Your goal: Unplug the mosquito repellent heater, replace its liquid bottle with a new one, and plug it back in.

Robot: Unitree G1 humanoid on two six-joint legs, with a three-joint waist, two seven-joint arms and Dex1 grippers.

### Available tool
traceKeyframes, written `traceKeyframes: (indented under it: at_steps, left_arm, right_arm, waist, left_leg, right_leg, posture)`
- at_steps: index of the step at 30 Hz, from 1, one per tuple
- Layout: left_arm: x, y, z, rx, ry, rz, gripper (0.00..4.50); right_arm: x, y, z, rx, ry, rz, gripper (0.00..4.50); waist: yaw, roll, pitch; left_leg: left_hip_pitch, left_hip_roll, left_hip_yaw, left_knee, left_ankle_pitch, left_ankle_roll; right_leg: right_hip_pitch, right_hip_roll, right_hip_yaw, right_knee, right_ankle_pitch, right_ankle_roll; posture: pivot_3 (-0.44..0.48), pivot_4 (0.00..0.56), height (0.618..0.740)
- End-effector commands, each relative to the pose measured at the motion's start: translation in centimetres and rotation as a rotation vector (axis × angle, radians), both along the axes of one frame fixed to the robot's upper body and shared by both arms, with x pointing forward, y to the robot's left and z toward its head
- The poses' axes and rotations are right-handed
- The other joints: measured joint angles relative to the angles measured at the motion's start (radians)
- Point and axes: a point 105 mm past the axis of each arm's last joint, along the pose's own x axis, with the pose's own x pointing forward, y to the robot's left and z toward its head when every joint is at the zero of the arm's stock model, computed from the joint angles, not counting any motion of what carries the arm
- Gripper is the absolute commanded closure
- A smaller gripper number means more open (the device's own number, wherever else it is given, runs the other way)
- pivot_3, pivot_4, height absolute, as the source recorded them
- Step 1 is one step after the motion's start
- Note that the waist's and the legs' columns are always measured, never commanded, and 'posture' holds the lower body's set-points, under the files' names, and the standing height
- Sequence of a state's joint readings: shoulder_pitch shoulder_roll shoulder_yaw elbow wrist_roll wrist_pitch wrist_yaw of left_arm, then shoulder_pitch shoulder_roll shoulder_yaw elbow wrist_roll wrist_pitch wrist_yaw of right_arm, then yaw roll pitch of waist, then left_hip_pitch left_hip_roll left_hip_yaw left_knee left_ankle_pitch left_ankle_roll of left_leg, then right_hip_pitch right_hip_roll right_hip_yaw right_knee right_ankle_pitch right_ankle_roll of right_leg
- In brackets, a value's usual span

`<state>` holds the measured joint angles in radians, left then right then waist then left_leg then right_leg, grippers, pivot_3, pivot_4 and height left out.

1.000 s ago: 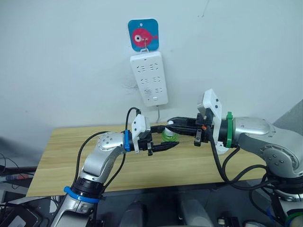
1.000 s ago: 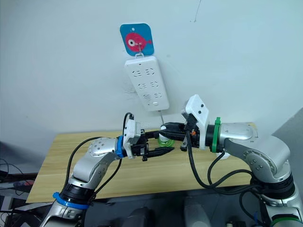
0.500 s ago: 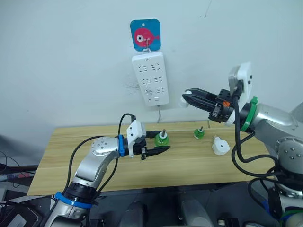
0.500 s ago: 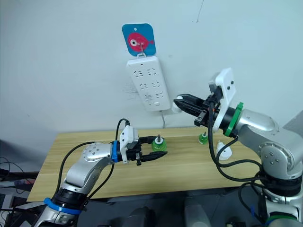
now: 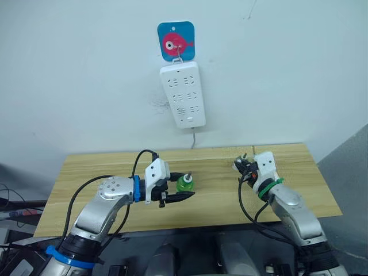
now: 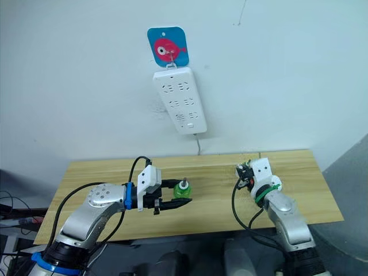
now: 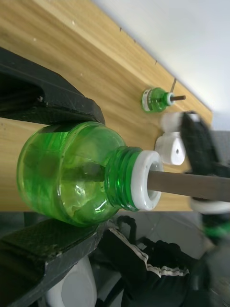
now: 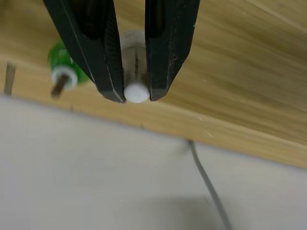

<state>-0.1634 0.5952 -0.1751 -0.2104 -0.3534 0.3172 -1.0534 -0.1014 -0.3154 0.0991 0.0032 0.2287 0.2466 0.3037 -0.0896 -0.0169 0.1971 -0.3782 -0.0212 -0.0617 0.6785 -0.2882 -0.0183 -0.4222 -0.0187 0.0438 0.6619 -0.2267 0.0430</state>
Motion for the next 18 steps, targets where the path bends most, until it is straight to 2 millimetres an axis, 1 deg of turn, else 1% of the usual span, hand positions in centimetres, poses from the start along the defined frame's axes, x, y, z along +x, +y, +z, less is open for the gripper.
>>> traceKeyframes:
  at_steps: [1,4,8,11,13,14,18]
  left_arm:
    - [-0.4,0.1,1.5,-0.016,-0.035,-0.001,2.16]
    - [-0.7,0.2,1.8,-0.014,-0.028,0.000,2.16]
    - [-0.9,0.3,2.1,-0.010,-0.021,0.000,2.16]
    - [-0.9,0.3,2.3,-0.008,-0.020,0.000,2.16]
    - [-0.8,0.2,2.3,-0.008,-0.020,-0.001,2.16]
    - [-0.9,0.1,2.3,-0.009,-0.020,-0.002,2.16]
    - [-0.9,0.0,2.3,-0.012,-0.018,-0.003,2.16]
  right_arm:
    - [0.9,-1.0,-0.8,-0.024,-0.020,-0.052,4.20]
    - [1.6,-1.3,-1.9,-0.024,-0.006,-0.092,4.20]
    - [2.9,-2.1,-2.4,0.005,-0.021,-0.175,4.20]
    - [3.3,-2.1,-2.9,-0.001,-0.021,-0.184,4.20]
    - [3.3,-2.2,-3.2,-0.006,-0.019,-0.194,3.45]
    - [3.2,-2.3,-3.2,0.007,-0.018,-0.198,3.20]
    - [2.5,-2.4,-2.7,0.031,-0.036,-0.194,1.77]
  waist:
    - [0.001,0.001,0.007]
    - [0.000,0.002,0.019]
    - [0.000,0.003,0.024]
    - [0.002,0.002,0.025]
    - [0.002,0.002,0.025]
    - [0.002,0.002,0.025]
    - [0.002,0.003,0.025]
  left_leg:
    - [0.000,0.000,0.000,0.000,0.000,0.000]
    - [0.001,0.000,0.001,0.000,0.000,0.000]
    - [0.000,0.000,0.001,0.000,0.000,0.000]
    - [0.000,0.000,0.000,0.000,0.000,0.000]
    - [0.000,0.000,0.000,0.000,0.000,0.000]
    - [0.000,0.000,0.000,0.000,0.000,0.000]
    - [0.000,0.000,0.000,0.000,0.000,0.000]
  right_leg:
    - [0.000,0.000,0.000,0.000,0.000,0.000]
    - [0.000,0.000,0.001,0.000,0.000,0.000]
    - [0.000,0.000,0.001,0.000,0.000,0.000]
    - [0.000,0.000,0.001,0.000,0.000,0.000]
    - [0.000,0.000,0.000,0.000,0.000,0.000]
    - [0.000,0.000,0.000,0.000,0.000,0.000]
    - [0.000,-0.001,0.001,0.000,0.000,0.000]
  posture:
    - [-0.102,0.240,0.740]
    - [-0.097,0.246,0.740]
    - [-0.094,0.247,0.740]
    - [-0.093,0.248,0.740]
    - [-0.093,0.247,0.740]
    - [-0.094,0.246,0.740]
    - [-0.100,0.242,0.740]
